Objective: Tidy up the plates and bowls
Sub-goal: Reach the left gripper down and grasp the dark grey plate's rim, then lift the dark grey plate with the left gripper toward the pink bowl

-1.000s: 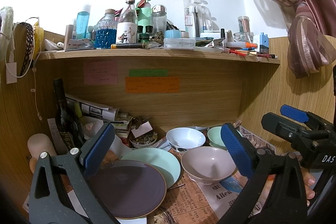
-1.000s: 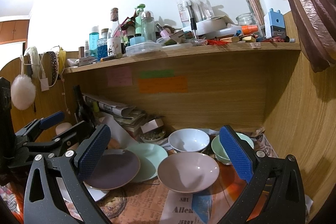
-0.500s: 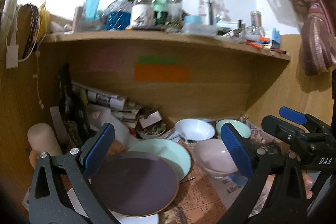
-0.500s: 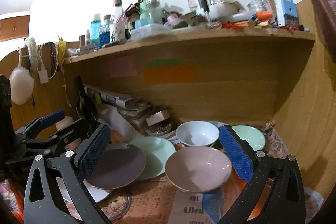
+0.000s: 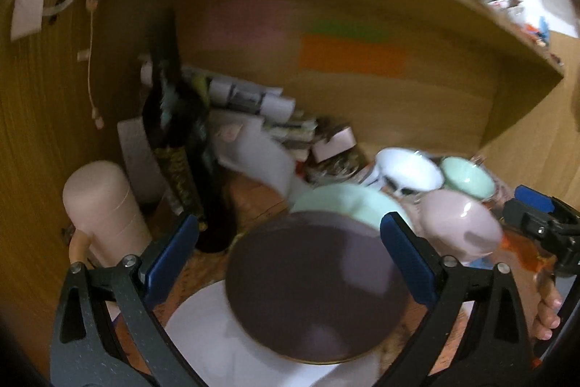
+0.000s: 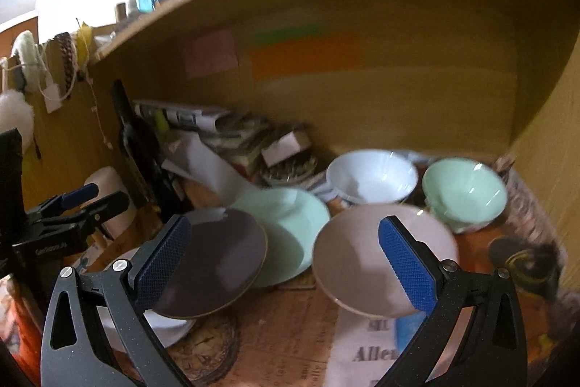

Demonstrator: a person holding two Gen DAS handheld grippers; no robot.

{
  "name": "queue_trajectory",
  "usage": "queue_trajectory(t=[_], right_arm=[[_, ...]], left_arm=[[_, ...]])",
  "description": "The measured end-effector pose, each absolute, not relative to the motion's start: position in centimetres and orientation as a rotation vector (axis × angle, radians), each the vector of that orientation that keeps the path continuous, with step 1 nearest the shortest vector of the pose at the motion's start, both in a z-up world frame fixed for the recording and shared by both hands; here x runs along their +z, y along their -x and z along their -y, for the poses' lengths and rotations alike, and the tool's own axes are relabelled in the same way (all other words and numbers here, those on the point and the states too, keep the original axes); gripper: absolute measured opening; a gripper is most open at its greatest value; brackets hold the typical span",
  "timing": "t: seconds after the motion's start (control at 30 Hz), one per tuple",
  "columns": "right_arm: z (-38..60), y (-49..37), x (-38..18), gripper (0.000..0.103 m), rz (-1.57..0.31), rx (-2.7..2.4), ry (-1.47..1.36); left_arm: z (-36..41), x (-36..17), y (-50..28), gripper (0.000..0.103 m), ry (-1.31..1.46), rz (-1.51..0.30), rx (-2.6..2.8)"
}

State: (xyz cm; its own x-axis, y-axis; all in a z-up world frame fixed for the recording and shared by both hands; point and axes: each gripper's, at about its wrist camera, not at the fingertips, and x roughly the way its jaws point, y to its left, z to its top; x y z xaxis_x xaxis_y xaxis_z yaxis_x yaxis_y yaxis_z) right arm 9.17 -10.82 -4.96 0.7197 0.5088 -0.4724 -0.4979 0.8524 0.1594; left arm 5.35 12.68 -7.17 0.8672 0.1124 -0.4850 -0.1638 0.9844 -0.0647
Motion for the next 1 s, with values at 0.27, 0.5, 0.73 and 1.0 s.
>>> queue_trajectory(t=[0.27,0.5,0.73,1.0], right_arm=[[8.1,-10.6,-7.8,0.086,-0.631,0.554,0.037],[6.3,-11.8,-10.3,0.069,-0.746,0.586,0.041],[5.1,-13.2,-12.2,0.047,-0.841,0.605,0.024],[4.8,-14.1,-13.1,0.037,-0.889,0.612,0.010]], left_arm=[[-16.4,-10.6,-7.3,0.077,0.125,-0.653,0.151],[-18.7,-13.3,-8.8,0.055,0.154,-0.769,0.130],[-19.9,-14.9,-10.1,0.035,0.200,-0.844,0.070],[-19.6,-15.2,-11.0,0.030,0.203,-0.888,0.024]])
